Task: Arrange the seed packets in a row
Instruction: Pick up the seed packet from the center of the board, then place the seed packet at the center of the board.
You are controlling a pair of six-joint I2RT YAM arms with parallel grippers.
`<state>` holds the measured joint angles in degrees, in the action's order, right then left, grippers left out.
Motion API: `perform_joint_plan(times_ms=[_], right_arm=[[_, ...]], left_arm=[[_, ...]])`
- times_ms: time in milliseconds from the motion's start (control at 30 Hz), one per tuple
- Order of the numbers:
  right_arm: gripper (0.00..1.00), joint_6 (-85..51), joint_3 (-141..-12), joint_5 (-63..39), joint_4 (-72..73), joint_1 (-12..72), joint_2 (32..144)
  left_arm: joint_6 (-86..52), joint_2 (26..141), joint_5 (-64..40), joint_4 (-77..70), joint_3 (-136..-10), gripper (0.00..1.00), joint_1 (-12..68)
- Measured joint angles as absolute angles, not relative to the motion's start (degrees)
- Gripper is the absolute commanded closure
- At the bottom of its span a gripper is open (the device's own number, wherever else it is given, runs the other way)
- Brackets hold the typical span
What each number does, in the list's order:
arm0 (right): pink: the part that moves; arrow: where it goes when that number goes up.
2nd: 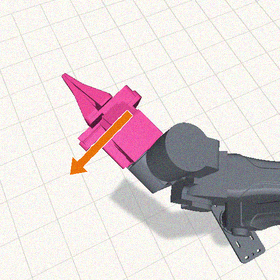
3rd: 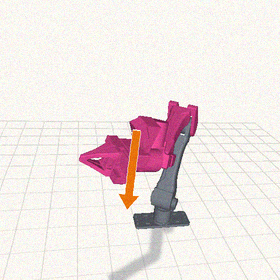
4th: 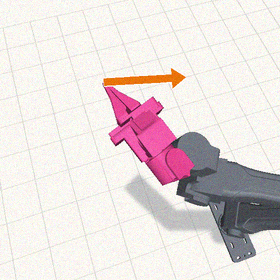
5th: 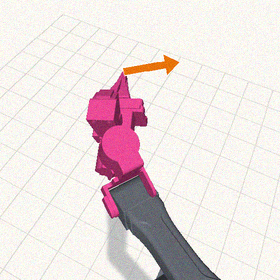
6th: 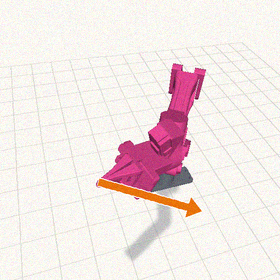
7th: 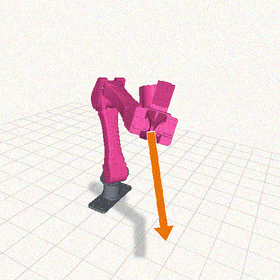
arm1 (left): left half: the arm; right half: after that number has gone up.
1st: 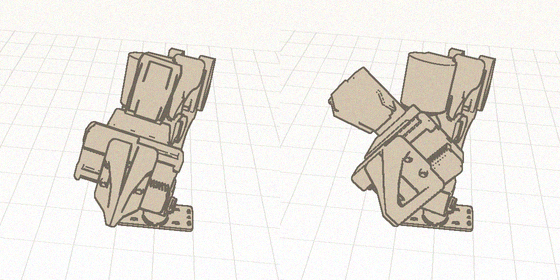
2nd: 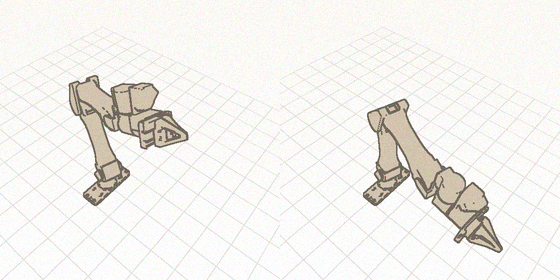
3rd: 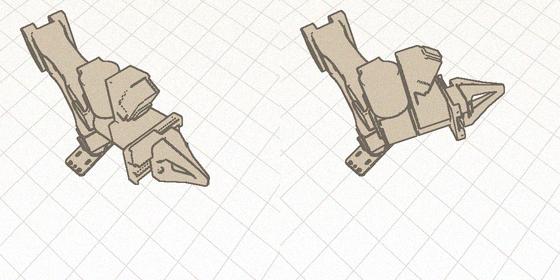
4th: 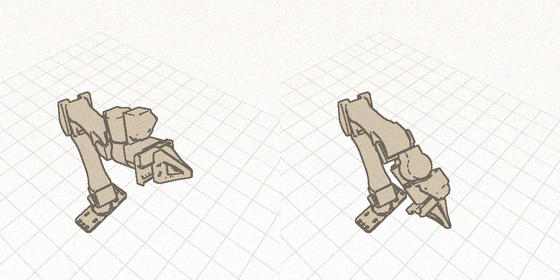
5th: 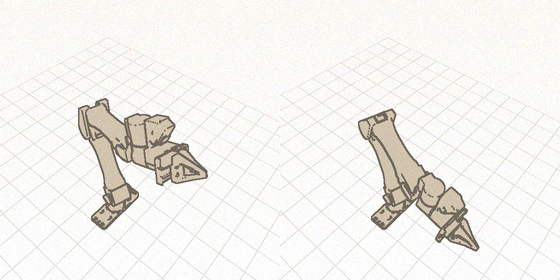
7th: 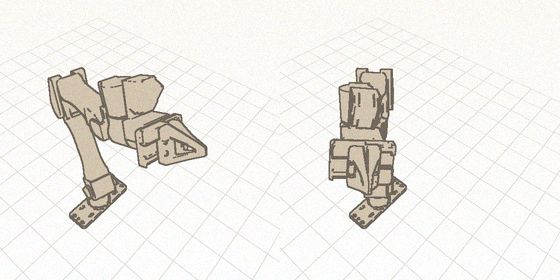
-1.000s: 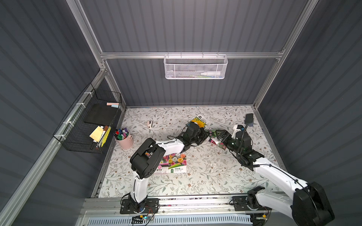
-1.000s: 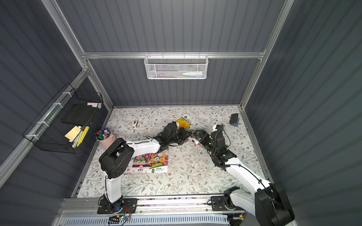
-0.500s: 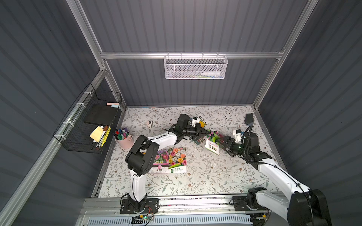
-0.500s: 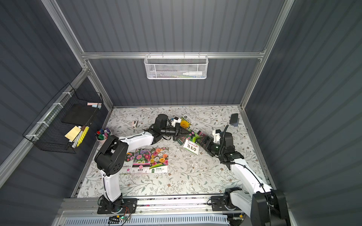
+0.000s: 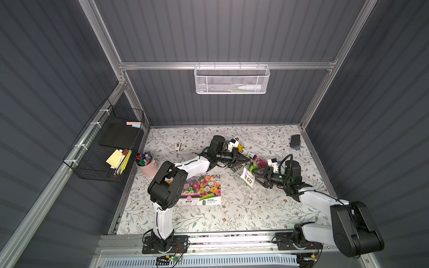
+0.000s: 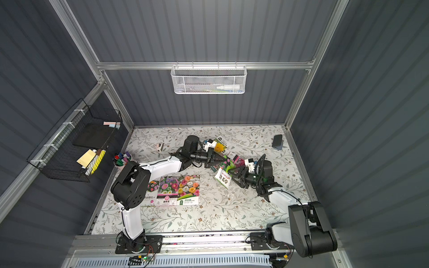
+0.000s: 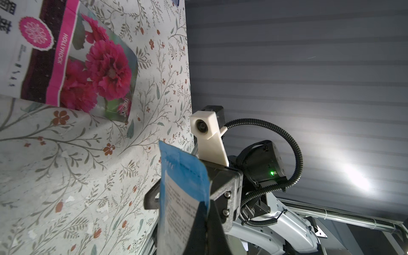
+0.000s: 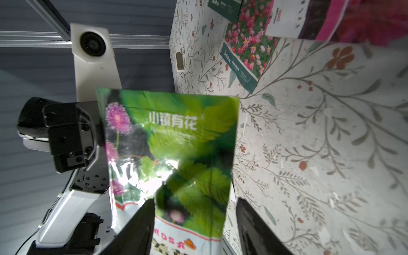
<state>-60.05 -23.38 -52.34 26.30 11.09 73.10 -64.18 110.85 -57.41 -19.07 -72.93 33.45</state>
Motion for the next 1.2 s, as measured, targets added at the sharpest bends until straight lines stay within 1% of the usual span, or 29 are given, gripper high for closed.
perform_joint_plan(times_ms=[33, 200, 267, 367, 400, 433, 467, 500, 533, 633, 733, 800, 900, 1000, 1100, 1200], right_arm=[[0.52, -60.8, -23.2, -52.5, 27.4, 11.1, 72.9], [0.76, -63.1, -22.8, -52.7, 30.6, 11.0, 71.0], [0.82, -63.6, -22.8, -52.7, 30.9, 11.0, 70.5], [0.88, -63.0, -22.9, -52.5, 29.5, 11.0, 69.1], [0.91, -62.6, -23.0, -52.5, 28.8, 11.0, 68.4], [0.93, -62.0, -23.0, -52.5, 27.9, 11.0, 67.9], [0.97, -61.1, -23.2, -52.5, 26.8, 11.0, 67.5], [1.00, -59.9, -23.6, -52.5, 25.3, 11.0, 67.4], [1.00, -59.1, -24.0, -52.5, 23.8, 11.0, 67.4], [1.00, -54.7, -25.7, -52.4, 17.6, 11.0, 67.8], [1.00, -49.2, -28.1, -52.2, 10.8, 11.2, 68.9], [1.00, -46.1, -29.1, -51.5, 7.9, 12.1, 70.0], [1.00, -42.6, -29.3, -48.9, 5.0, 15.9, 72.3], [1.00, -40.1, -29.8, -45.4, 3.1, 21.0, 75.7], [1.00, -38.2, -31.0, -42.0, 2.7, 25.1, 79.1], [1.00, -36.4, -32.5, -38.5, 3.2, 27.9, 81.6]], left_arm=[[-63.9, 110.8, -57.2, -18.8, -72.9, 1.00, 33.3], [-63.8, 110.8, -56.6, -18.3, -72.8, 1.00, 32.3], [-63.8, 110.8, -56.4, -18.3, -72.8, 1.00, 32.0], [-63.7, 110.8, -56.4, -17.9, -72.4, 0.89, 31.4], [-63.6, 110.8, -56.3, -17.2, -72.1, 0.81, 31.1], [-63.3, 110.8, -56.3, -16.4, -71.9, 0.69, 30.9], [-62.7, 110.5, -56.2, -15.0, -71.7, 0.54, 30.7], [-62.2, 110.2, -56.1, -13.4, -71.4, 0.08, 30.5], [-61.6, 109.8, -56.1, -11.4, -71.3, 0.01, 30.2], [-57.1, 107.3, -55.9, -1.3, -71.2, 0.01, 29.0], [-47.9, 102.5, -54.6, 16.2, -71.6, 0.01, 27.3], [-39.2, 98.4, -51.6, 30.0, -72.7, 0.01, 26.3], [-28.6, 91.6, -44.9, 45.2, -73.3, 0.01, 25.3], [-21.1, 83.2, -35.7, 53.3, -70.3, 0.01, 25.2], [-15.7, 76.4, -28.0, 56.5, -65.3, 0.00, 25.2], [-11.6, 72.9, -21.0, 56.8, -60.3, 0.00, 25.2]])
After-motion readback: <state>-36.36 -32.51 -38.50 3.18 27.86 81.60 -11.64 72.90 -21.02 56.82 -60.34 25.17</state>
